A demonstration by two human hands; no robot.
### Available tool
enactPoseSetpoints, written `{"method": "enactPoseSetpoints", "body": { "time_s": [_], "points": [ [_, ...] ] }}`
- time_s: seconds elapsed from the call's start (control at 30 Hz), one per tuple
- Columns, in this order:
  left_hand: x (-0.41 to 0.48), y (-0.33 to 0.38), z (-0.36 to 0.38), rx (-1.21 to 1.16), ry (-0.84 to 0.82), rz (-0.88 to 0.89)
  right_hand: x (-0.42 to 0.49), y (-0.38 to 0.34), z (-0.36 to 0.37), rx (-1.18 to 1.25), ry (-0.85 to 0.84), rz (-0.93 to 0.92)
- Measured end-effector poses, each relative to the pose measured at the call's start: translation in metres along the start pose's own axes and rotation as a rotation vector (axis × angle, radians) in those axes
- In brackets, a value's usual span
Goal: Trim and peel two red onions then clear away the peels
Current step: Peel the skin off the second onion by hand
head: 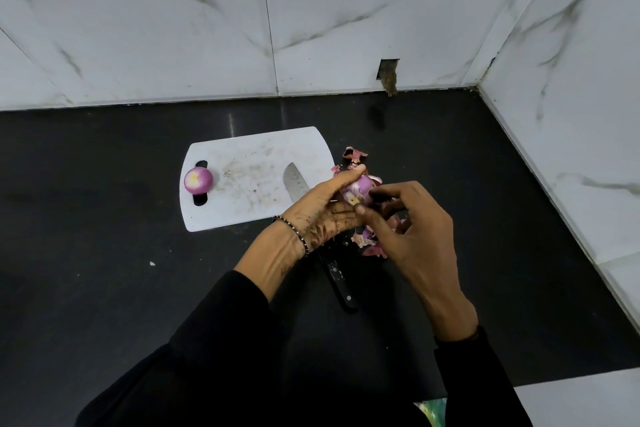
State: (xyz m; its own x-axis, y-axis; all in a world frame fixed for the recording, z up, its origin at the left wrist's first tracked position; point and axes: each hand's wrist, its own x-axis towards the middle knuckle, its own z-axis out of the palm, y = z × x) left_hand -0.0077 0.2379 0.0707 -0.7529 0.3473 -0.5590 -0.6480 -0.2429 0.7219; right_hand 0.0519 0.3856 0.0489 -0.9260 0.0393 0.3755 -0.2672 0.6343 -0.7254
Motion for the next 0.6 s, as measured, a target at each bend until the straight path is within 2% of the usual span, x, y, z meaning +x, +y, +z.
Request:
{"method": "enactPoseSetpoints", "body": {
  "time_s": [0.13, 0.3, 0.6],
  "points": [
    [-0.003, 0.0, -0.001, 0.112, -0.061, -0.019, 0.002, 0.002, -0.003, -0.009, 0.041, -0.001],
    [-0.007, 0.0, -0.003, 0.128, -0.11, -0.032, 0.003, 0.0, -0.01, 0.049, 0.038, 0.023],
    [-0.008, 0.003, -0.005, 0.071, -0.159, -0.008, 0.014, 0.003, -0.025, 0.028, -0.131, -0.028]
  ]
}}
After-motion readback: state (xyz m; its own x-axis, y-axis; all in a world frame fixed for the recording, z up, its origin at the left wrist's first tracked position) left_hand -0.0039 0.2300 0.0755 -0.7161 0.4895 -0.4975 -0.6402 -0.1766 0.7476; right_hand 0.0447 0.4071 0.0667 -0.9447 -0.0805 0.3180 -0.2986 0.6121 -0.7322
